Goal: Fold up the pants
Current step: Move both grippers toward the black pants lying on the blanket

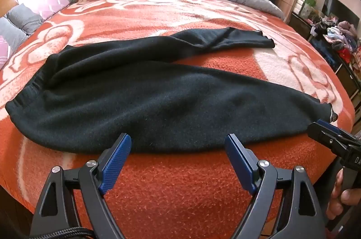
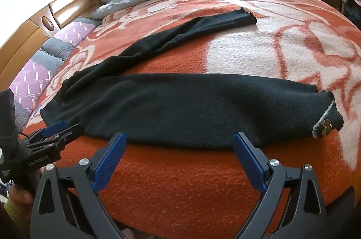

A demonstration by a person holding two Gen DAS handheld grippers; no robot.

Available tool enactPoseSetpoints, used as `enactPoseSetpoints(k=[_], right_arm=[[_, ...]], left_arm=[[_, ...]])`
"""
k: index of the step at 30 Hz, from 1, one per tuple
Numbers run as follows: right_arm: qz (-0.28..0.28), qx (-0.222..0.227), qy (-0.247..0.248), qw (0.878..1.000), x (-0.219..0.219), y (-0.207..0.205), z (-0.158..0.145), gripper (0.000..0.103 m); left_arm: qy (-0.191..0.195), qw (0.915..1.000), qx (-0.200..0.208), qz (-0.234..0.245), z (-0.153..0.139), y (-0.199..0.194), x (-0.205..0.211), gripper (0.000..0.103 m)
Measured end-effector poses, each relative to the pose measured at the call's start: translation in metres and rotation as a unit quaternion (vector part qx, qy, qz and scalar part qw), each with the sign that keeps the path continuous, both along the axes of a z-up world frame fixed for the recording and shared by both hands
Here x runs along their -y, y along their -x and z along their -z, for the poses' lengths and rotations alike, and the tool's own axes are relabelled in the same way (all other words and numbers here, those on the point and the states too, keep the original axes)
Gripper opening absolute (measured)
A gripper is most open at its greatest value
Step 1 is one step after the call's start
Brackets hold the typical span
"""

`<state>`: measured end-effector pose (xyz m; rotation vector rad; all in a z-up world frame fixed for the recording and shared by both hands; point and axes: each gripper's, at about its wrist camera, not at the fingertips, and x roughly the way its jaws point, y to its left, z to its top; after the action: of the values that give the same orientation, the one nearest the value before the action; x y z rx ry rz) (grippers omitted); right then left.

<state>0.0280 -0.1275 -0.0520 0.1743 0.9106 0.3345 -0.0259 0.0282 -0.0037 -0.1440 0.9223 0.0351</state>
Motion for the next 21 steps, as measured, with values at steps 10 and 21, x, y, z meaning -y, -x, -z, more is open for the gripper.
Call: enactPoseSetpoints(k=[10,21], right_arm=[[0.017,-0.01,-0.007,1.0,0.024,-0.008,0.003,0.095],[0.024,-0.002,-0.019,1.0,0.028,-0.01,0.001,0.095]], left_arm=[[0.0,0.9999,-0.003,0.011,0.0,-0.004,0.007,0.086],[-0.003,0.9999,-0.008,0.015,-0.003,-0.009,0.008,0.086]])
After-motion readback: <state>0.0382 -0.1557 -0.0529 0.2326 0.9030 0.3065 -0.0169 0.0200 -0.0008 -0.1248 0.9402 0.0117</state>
